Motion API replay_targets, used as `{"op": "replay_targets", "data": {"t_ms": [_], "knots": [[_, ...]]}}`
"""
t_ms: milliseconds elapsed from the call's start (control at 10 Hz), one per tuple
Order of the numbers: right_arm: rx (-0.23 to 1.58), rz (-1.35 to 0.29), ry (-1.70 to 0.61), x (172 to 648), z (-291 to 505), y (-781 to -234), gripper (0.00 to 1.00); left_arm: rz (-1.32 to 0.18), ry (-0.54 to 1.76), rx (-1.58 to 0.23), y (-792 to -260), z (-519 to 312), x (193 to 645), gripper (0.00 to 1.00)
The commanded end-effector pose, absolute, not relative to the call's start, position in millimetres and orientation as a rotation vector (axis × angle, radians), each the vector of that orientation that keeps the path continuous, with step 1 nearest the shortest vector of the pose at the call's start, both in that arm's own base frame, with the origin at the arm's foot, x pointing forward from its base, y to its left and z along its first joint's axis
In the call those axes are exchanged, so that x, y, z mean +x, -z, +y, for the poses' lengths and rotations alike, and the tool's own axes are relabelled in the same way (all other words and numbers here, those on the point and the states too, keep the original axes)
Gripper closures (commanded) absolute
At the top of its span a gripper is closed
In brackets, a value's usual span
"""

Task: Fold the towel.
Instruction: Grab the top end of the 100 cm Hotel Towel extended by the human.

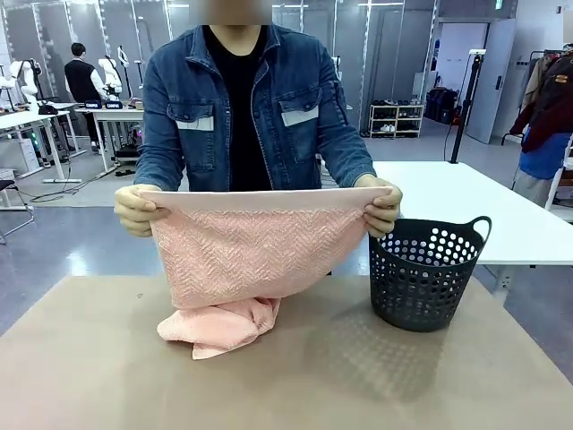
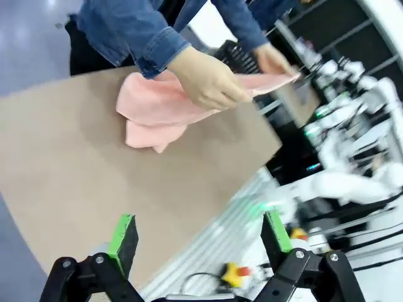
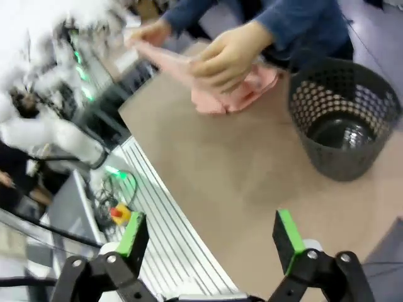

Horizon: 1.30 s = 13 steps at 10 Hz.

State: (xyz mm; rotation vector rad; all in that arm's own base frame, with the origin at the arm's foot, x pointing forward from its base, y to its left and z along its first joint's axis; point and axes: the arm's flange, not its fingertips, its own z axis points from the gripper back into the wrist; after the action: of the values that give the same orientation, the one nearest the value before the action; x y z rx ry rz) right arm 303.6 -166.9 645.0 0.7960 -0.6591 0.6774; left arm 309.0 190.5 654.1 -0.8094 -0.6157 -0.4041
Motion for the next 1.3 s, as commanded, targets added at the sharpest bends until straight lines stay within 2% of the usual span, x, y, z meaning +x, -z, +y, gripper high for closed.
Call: {"op": "replay_targets", "data": {"t_ms": [0, 200, 300, 600, 700, 800, 1200], "knots": [[0.685, -0.692, -0.848, 302.4, -121.9, -655.7, 0.0, -0.749, 0.532, -0.572, -660.5, 134.1, 310.5, 0.0], [0.512, -0.682, -1.017, 290.7, -58.6, -678.8, 0.0, -0.806, 0.691, -0.427, -676.0, 67.3, 306.0, 0.0], [0.496, -0.679, -1.054, 285.5, -38.6, -684.9, 0.0, -0.822, 0.732, -0.373, -676.5, 45.6, 302.9, 0.0], [0.484, -0.659, -1.073, 284.3, -17.0, -679.7, 0.0, -0.846, 0.731, -0.445, -678.4, 29.2, 301.3, 0.0], [0.502, -0.666, -1.091, 282.9, -15.4, -695.8, 0.0, -0.84, 0.746, -0.489, -680.7, 37.5, 300.8, 0.0], [0.502, -0.666, -1.091, 282.9, -15.4, -695.8, 0.0, -0.836, 0.767, -0.433, -679.3, 20.7, 302.6, 0.0], [0.51, -0.683, -1.109, 283.6, -15.7, -692.2, 0.0, -0.839, 0.786, -0.465, -676.8, 25.2, 303.7, 0.0]]}}
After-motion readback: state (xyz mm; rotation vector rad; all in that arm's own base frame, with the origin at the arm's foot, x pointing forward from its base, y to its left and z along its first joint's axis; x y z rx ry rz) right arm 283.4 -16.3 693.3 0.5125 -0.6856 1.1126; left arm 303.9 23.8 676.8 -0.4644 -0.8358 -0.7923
